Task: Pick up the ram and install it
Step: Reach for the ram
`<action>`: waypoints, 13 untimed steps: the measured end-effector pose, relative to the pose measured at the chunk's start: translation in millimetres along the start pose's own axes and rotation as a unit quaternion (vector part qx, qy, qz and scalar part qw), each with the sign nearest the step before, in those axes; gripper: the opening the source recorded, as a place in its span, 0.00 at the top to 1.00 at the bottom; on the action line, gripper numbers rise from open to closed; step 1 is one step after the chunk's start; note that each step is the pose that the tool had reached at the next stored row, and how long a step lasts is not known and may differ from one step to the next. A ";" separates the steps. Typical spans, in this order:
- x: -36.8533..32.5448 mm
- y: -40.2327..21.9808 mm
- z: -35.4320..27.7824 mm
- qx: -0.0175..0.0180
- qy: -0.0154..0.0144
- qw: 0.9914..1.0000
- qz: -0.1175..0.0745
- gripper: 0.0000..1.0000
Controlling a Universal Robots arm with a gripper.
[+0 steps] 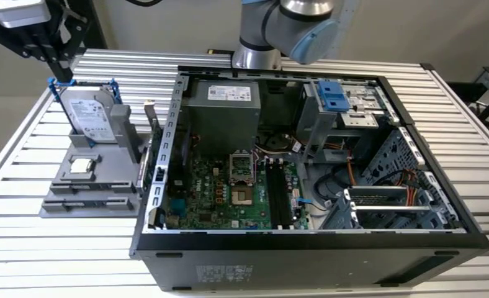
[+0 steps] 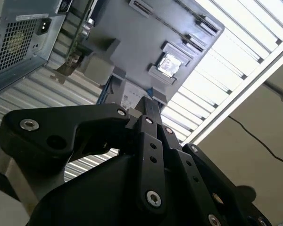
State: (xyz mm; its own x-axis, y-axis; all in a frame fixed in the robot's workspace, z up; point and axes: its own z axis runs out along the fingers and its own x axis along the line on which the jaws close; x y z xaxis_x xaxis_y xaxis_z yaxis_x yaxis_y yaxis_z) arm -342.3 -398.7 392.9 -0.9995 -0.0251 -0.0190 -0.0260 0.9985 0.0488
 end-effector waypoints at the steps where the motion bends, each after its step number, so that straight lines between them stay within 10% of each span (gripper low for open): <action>1: 2.1 0.0 0.0 0.000 0.000 1.000 0.000 1.00; 13: 22.3 0.6 -0.3 0.000 0.000 1.000 0.000 1.00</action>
State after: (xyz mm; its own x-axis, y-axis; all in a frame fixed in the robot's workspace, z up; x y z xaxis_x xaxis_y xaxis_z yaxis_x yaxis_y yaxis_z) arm -364.6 -398.7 392.8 -0.9995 -0.0247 -0.0190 -0.0256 0.9985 0.0488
